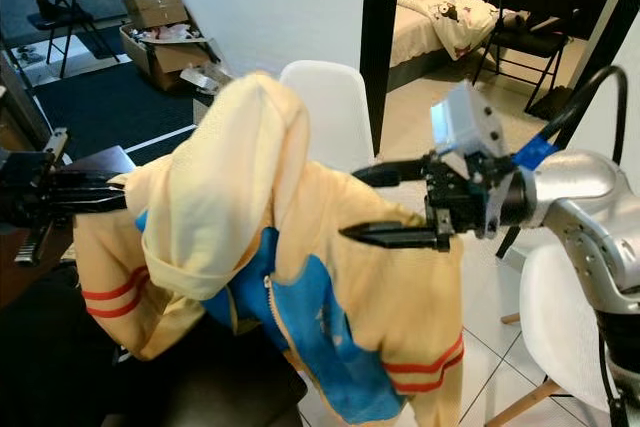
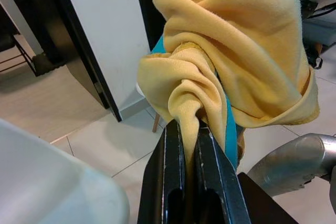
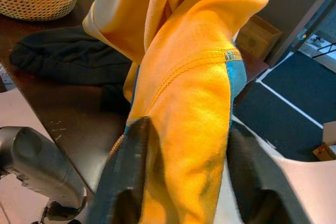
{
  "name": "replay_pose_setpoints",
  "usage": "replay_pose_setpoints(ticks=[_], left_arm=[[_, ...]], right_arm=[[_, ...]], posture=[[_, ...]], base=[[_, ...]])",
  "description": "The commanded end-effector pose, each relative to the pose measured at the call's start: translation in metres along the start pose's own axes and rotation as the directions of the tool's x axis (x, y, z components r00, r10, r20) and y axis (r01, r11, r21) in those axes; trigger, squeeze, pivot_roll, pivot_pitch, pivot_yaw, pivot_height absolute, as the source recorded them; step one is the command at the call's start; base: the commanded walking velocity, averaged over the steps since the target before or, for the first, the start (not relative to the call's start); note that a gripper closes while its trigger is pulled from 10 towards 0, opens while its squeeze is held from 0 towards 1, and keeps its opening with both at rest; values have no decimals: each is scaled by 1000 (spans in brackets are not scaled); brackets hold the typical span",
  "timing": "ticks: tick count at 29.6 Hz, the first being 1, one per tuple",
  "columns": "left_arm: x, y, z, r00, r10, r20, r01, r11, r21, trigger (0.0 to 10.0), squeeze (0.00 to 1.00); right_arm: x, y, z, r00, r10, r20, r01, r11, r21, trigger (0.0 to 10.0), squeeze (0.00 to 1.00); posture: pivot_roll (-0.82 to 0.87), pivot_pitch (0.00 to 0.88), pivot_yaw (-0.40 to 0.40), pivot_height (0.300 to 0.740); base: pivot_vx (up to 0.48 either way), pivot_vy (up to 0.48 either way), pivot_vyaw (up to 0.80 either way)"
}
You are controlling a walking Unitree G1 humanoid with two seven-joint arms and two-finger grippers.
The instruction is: Hang hanger
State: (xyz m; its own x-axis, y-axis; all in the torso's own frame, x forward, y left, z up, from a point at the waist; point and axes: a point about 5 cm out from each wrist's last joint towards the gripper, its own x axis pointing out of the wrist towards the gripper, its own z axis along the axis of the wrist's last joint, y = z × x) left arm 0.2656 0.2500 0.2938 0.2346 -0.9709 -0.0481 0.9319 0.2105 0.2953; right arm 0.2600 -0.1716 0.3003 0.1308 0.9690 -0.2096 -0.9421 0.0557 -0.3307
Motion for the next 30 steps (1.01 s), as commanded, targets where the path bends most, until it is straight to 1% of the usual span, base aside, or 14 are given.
replay_pose_setpoints(ticks=[1, 8, 13, 17, 18, 20, 21, 23, 24, 30], left_arm=[[1, -1, 8, 1000, -16, 23, 16, 1000, 27, 10000, 0], [1, -1, 8, 1000, -16, 23, 16, 1000, 27, 10000, 0], [6, -4, 11, 999, -33, 39, 32, 999, 39, 10000, 0], [7, -4, 12, 998, -39, 40, 38, 998, 43, 10000, 0], [7, -4, 12, 998, -42, 41, 41, 998, 44, 10000, 0], [7, -4, 12, 998, -42, 41, 41, 998, 44, 10000, 0], [9, -5, 13, 998, -48, 42, 46, 998, 47, 10000, 0], [9, -5, 13, 998, -50, 42, 48, 998, 47, 10000, 0], [9, -5, 13, 998, -52, 42, 50, 998, 48, 10000, 0], [10, -5, 14, 997, -56, 44, 54, 997, 51, 10000, 0]], right_arm=[[6, 5, -1, 999, 45, 0, -45, 999, 9, 0, 0], [6, 5, -1, 999, 45, 0, -45, 999, 9, 0, 0], [10, 3, -2, 999, 41, 13, -41, 999, 8, 0, 0], [12, 4, -3, 999, 51, 14, -51, 999, 16, 0, 0], [13, 4, -4, 999, 43, 15, -43, 999, 27, 4706, 0], [13, 4, -4, 999, 43, 15, -43, 999, 27, 4706, 0], [14, 3, -4, 998, 54, 24, -55, 998, 38, 1059, 0], [15, 3, -3, 998, 60, 30, -61, 997, 42, 1059, 0], [15, 6, -3, 996, 83, 34, -84, 995, 46, 0, 0], [16, 9, -2, 994, 107, 33, -109, 993, 49, 0, 0]], posture=[[55, 0, 3, 740], [55, 0, 3, 740], [55, 0, -2, 740], [55, 0, -2, 740], [55, 0, -3, 740], [55, 0, -3, 740], [57, 0, -5, 740], [57, 0, -5, 740], [57, 0, -5, 740], [57, 0, -5, 740]], base=[[0, 0, 0], [0, 0, 0], [0, 0, 0], [0, 0, 0], [0, 0, 0], [0, 0, 0], [0, 0, 0], [0, 0, 0], [0, 0, 0], [0, 0, 0]])
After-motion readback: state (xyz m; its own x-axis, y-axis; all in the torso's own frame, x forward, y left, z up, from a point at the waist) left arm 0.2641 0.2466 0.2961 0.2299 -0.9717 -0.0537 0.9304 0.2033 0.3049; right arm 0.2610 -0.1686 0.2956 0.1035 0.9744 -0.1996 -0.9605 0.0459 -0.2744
